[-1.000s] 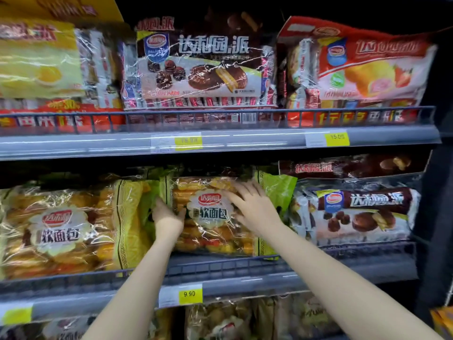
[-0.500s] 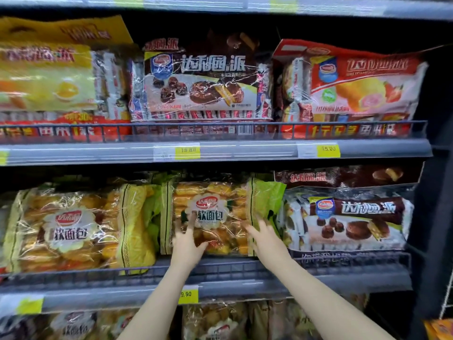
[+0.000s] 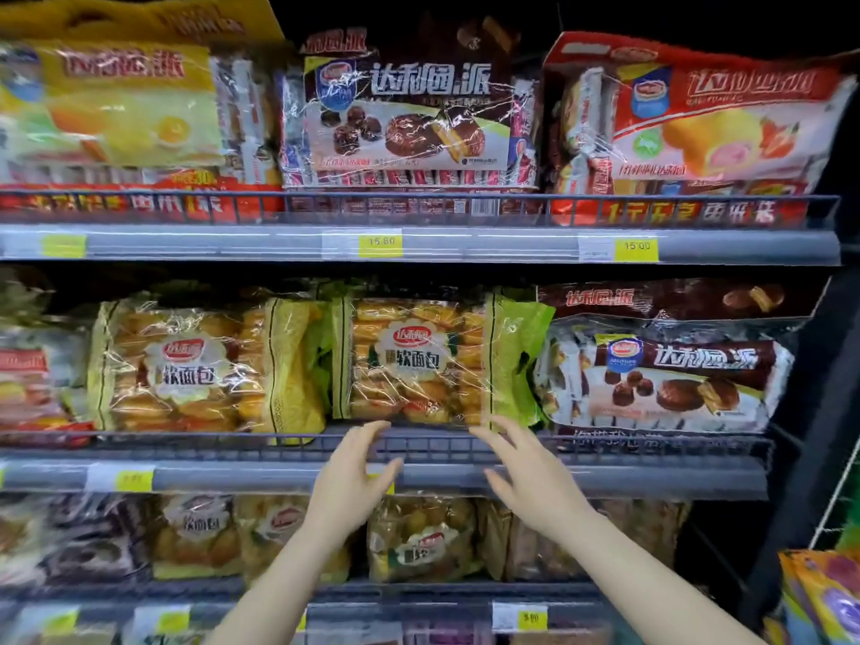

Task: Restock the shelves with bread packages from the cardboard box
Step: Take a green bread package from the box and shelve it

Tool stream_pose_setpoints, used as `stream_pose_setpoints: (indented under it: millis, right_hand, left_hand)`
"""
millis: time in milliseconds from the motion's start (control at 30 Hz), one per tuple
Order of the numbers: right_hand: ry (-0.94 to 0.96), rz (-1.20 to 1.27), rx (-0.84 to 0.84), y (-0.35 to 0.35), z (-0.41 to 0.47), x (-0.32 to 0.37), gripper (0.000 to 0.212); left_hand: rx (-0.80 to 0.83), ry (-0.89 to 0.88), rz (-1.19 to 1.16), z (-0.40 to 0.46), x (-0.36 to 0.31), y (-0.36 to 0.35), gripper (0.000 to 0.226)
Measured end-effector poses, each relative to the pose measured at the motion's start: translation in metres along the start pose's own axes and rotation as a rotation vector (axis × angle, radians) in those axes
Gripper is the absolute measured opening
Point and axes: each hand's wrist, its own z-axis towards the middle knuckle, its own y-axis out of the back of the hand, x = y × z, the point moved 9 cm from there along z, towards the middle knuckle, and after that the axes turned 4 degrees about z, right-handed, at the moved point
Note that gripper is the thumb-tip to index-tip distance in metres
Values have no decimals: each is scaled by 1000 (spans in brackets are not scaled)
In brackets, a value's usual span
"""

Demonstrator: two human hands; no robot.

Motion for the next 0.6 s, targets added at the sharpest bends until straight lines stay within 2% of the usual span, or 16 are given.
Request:
stream_pose_setpoints:
  millis: [133, 333, 500, 600]
  right_hand:
    - [-13, 48, 112, -32, -32, 22, 50]
    - [-73, 167, 308, -121, -86, 59, 50]
    - [-232, 307, 451, -235, -136, 96, 51]
    - [-399, 392, 581, -316, -168, 118, 56]
  left_hand:
    - [138, 60, 36, -72, 42, -4, 43]
    - [312, 329, -58, -185, 136, -4, 33]
    - [391, 497, -78, -267, 229, 12, 30]
    - [474, 628, -110, -315, 299, 17, 28]
